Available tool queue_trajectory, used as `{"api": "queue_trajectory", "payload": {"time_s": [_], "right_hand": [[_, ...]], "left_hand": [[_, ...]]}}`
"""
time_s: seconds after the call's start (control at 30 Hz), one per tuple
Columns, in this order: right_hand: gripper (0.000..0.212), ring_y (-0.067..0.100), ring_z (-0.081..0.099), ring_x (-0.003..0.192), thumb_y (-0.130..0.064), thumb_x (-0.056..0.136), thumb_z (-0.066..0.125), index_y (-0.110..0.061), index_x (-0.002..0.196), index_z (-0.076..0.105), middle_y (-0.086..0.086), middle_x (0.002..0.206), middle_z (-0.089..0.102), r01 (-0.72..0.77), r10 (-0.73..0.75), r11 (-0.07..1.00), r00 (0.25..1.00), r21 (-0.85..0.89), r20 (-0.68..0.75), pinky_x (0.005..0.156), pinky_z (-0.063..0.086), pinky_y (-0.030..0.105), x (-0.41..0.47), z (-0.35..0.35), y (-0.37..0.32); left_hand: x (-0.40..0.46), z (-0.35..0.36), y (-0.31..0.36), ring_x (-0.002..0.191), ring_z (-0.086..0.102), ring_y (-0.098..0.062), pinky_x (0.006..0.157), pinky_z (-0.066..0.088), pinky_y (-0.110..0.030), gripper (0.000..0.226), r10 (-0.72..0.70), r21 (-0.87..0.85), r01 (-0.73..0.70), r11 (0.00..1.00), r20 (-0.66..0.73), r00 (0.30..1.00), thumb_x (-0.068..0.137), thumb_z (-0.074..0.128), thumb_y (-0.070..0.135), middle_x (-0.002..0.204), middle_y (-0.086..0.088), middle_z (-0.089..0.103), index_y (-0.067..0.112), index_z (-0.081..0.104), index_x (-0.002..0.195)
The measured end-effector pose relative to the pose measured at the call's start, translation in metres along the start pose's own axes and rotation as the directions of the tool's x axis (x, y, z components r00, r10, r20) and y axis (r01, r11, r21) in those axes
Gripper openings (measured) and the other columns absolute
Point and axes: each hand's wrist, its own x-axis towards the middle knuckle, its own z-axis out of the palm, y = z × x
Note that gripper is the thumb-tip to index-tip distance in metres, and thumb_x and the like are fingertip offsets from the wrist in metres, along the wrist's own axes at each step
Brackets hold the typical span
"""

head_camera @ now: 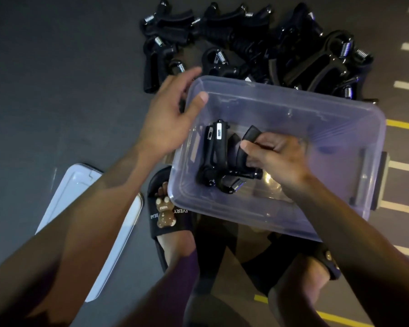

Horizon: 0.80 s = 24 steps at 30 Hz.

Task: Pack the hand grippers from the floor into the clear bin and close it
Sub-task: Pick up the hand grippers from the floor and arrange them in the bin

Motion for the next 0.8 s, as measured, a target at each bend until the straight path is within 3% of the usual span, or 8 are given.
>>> {"api": "queue_trajectory", "payload": {"time_s": [0.1, 0.2, 0.27, 0.43, 0.57, 0.67, 0.73, 0.8], "right_hand": [[0.021, 0.027, 0.069, 0.073, -0.026, 0.082, 0.081, -0.007, 0.079, 0.072, 0.01, 0.078, 0.073, -0.128, 0.128, 0.992, 0.992, -0.01, -0.011, 0.084, 0.058, 0.053, 0.013, 0.008, 0.015], [0.011, 0.034, 0.073, 0.08, -0.021, 0.083, 0.079, -0.013, 0.079, 0.073, 0.011, 0.085, 0.075, -0.202, 0.202, 0.979, 0.979, 0.003, -0.004, 0.083, 0.061, 0.046, 0.022, 0.011, 0.018], [0.006, 0.029, 0.071, 0.077, -0.014, 0.087, 0.075, -0.008, 0.088, 0.073, 0.019, 0.094, 0.074, -0.244, 0.242, 0.969, 0.969, 0.027, 0.041, 0.078, 0.062, 0.04, 0.026, 0.014, 0.015], [0.025, 0.028, 0.069, 0.075, -0.01, 0.091, 0.071, 0.01, 0.105, 0.067, 0.027, 0.097, 0.072, -0.298, 0.303, 0.953, 0.949, -0.06, 0.086, 0.08, 0.061, 0.042, 0.035, 0.023, 0.016], [0.008, 0.019, 0.067, 0.065, -0.009, 0.092, 0.069, -0.003, 0.086, 0.067, 0.016, 0.083, 0.069, -0.316, 0.324, 0.945, 0.939, -0.085, 0.118, 0.07, 0.061, 0.032, 0.041, 0.028, 0.02], [0.015, 0.019, 0.07, 0.062, -0.011, 0.09, 0.071, -0.013, 0.077, 0.065, 0.012, 0.076, 0.072, -0.341, 0.351, 0.935, 0.929, -0.099, 0.116, 0.075, 0.063, 0.041, 0.043, 0.03, 0.028], [0.017, 0.021, 0.075, 0.065, -0.026, 0.084, 0.078, -0.016, 0.075, 0.068, 0.004, 0.07, 0.075, -0.298, 0.313, 0.941, 0.946, -0.159, 0.082, 0.08, 0.061, 0.048, 0.045, 0.03, 0.037], [0.031, 0.018, 0.076, 0.07, -0.056, 0.067, 0.076, -0.028, 0.078, 0.071, 0.0, 0.068, 0.076, -0.215, 0.241, 0.951, 0.966, -0.223, 0.095, 0.085, 0.06, 0.048, 0.05, 0.027, 0.051]], "left_hand": [[-0.004, 0.009, -0.004, 0.078, 0.054, -0.003, 0.079, 0.048, -0.018, 0.04, -0.068, -0.118, 0.069, 0.991, 0.016, 0.998, 0.105, 0.051, 0.036, 0.092, 0.015, 0.061, 0.027, 0.056, 0.143], [-0.007, 0.008, -0.008, 0.1, 0.064, -0.03, 0.097, 0.054, -0.042, 0.039, -0.066, -0.162, 0.068, 0.984, 0.018, 0.998, 0.104, 0.05, 0.039, 0.115, -0.009, 0.068, 0.029, 0.057, 0.142], [-0.01, 0.008, -0.009, 0.106, 0.063, -0.032, 0.098, 0.052, -0.049, 0.04, -0.08, -0.178, 0.084, 0.98, 0.03, 0.996, 0.103, 0.049, 0.04, 0.122, -0.008, 0.067, 0.03, 0.057, 0.141], [-0.01, 0.009, -0.01, 0.105, 0.063, -0.039, 0.096, 0.052, -0.055, 0.039, -0.085, -0.216, 0.092, 0.972, 0.039, 0.996, 0.104, 0.049, 0.042, 0.125, 0.003, 0.067, 0.03, 0.056, 0.141], [-0.01, 0.009, -0.011, 0.109, 0.064, -0.032, 0.099, 0.051, -0.052, 0.039, -0.085, -0.199, 0.094, 0.976, 0.051, 0.995, 0.105, 0.047, 0.04, 0.132, 0.007, 0.064, 0.028, 0.055, 0.142], [-0.009, 0.009, -0.013, 0.121, 0.063, -0.016, 0.106, 0.049, -0.05, 0.038, -0.099, -0.218, 0.11, 0.97, 0.063, 0.993, 0.107, 0.046, 0.036, 0.137, 0.008, 0.062, 0.025, 0.053, 0.143], [-0.008, 0.009, -0.014, 0.129, 0.059, -0.014, 0.109, 0.047, -0.05, 0.038, -0.094, -0.229, 0.109, 0.967, 0.075, 0.993, 0.107, 0.046, 0.035, 0.139, 0.008, 0.062, 0.024, 0.053, 0.143], [-0.009, 0.009, -0.012, 0.13, 0.058, -0.012, 0.111, 0.046, -0.047, 0.038, -0.093, -0.221, 0.108, 0.969, 0.078, 0.993, 0.108, 0.046, 0.033, 0.139, 0.009, 0.061, 0.023, 0.053, 0.144]]}}
